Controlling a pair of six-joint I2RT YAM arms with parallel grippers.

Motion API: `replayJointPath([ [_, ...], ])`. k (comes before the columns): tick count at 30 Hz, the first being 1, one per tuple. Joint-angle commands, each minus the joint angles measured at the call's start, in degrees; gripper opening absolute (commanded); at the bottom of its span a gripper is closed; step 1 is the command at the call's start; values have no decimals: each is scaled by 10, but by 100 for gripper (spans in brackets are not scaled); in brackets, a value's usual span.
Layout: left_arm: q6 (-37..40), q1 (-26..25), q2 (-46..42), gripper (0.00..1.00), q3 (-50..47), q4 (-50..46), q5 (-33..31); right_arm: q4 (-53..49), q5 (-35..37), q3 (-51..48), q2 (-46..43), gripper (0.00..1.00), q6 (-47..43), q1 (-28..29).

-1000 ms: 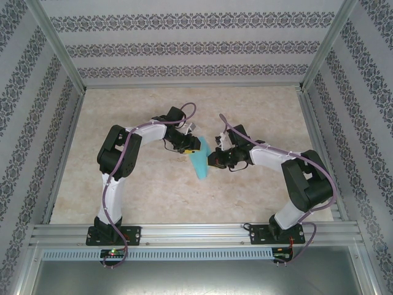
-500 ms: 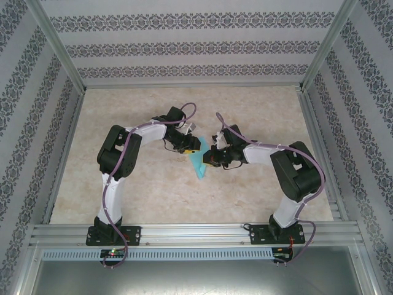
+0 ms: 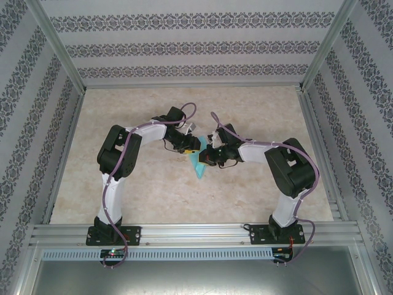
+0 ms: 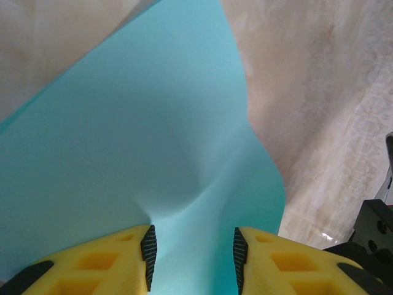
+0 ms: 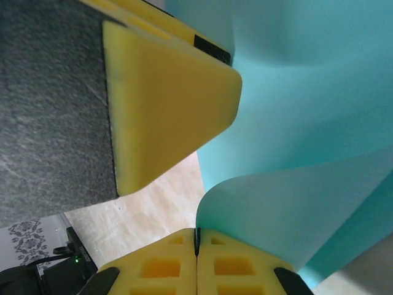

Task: Fold a paper plane with a square sheet of paper (pick it up from the middle)
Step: Third fold the triangle at the center of the table.

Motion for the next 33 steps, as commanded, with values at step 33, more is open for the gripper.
replayJointPath([
  [33,10,-6,32,42,6,-19,10,-68,46,55,55,11,-33,21],
])
